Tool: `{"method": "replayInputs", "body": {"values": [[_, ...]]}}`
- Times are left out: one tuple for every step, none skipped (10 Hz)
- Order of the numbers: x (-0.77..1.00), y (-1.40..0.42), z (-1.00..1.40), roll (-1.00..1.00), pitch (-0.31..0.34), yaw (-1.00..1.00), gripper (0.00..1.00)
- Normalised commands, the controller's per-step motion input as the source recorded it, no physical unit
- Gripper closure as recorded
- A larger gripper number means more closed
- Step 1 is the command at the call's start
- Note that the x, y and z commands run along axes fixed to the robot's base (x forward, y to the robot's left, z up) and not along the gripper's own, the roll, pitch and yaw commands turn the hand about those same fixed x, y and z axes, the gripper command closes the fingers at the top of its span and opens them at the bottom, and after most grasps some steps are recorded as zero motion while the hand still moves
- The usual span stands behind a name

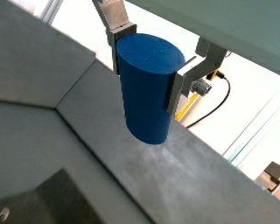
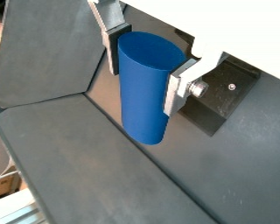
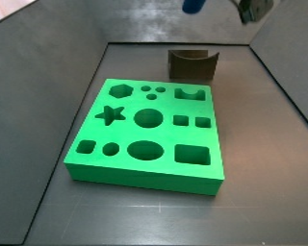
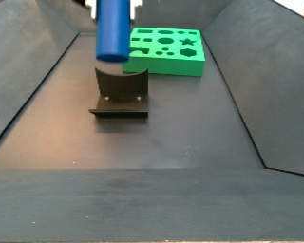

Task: Pick up the oval object. Move up. Place the oval object on the fixture. Regrasp the oval object. Move to above the board. Insert the oval object.
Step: Move to above the board.

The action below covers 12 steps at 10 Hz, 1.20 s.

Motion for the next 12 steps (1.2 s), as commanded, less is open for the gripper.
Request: {"method": "replayInputs", "body": {"values": [[-0.07, 0.05, 0.66, -0.09, 0.083, 0.01, 1.00], [-0.06, 0.03, 0.48, -0.08, 0.077, 0.02, 1.00], [-0.05, 0.02, 0.30, -0.06, 0.071, 0.04, 1.00], [-0.39, -1.00, 0.34, -1.00, 0.053, -0.07, 1.00], [-0.38, -1.00, 0.32, -1.00, 0.044, -0.07, 1.00], [-0.41, -1.00, 0.34, -1.00, 0.038, -0.06, 1.00], [-0.41, -1.00, 0.33, -1.00, 0.033, -0.06, 1.00], [-0.42, -1.00, 0.34, -1.00, 0.035, -0.06, 1.00], [-0.43, -1.00, 0.34, -1.00, 0.039, -0.06, 1.00], [-0.44, -1.00, 0.35, -1.00, 0.036, -0.05, 1.00], [-0.46, -1.00, 0.35, -1.00, 0.029, -0.05, 1.00], [-0.48, -1.00, 0.36, -1.00, 0.022, -0.05, 1.00]]}}
